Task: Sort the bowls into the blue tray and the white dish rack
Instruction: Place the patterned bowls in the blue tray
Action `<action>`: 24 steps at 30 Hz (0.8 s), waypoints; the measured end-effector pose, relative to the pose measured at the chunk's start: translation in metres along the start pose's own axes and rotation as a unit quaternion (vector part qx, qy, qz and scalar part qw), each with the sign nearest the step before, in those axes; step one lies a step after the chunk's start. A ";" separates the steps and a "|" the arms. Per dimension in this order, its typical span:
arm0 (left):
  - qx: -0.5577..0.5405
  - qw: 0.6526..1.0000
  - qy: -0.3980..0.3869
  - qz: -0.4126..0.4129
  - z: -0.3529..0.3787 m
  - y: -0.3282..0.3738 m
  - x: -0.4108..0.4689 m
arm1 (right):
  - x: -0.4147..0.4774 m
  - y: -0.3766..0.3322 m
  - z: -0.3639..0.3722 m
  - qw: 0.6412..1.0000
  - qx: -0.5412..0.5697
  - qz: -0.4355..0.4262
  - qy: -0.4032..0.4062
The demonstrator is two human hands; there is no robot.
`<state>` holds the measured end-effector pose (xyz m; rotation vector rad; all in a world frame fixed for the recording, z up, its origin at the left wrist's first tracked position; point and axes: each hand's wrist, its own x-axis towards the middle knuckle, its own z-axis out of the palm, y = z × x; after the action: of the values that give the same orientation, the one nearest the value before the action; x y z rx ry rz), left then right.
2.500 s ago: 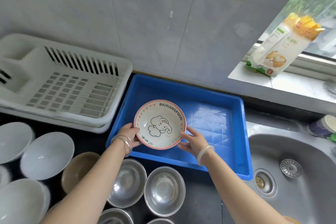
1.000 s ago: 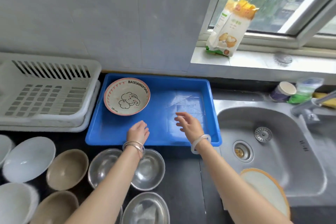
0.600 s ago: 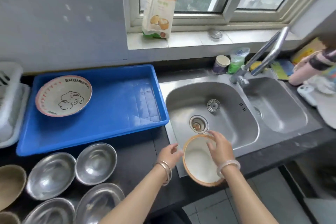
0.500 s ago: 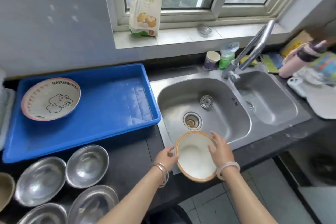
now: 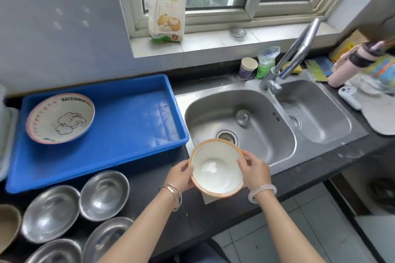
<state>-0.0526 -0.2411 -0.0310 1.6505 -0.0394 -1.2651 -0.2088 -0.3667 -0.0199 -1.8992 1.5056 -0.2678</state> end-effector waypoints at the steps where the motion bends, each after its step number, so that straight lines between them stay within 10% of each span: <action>1: -0.004 1.000 0.011 0.011 -0.010 0.006 0.000 | 0.000 -0.011 0.002 1.000 0.012 -0.008 0.000; 24: -0.214 0.908 0.330 0.144 -0.306 0.078 0.038 | 0.028 -0.320 0.224 0.953 0.119 -0.147 -0.236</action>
<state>0.2290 -0.0931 -0.0216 1.5313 0.3712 -0.4069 0.1718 -0.2773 0.0063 -1.8225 0.8365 -0.1082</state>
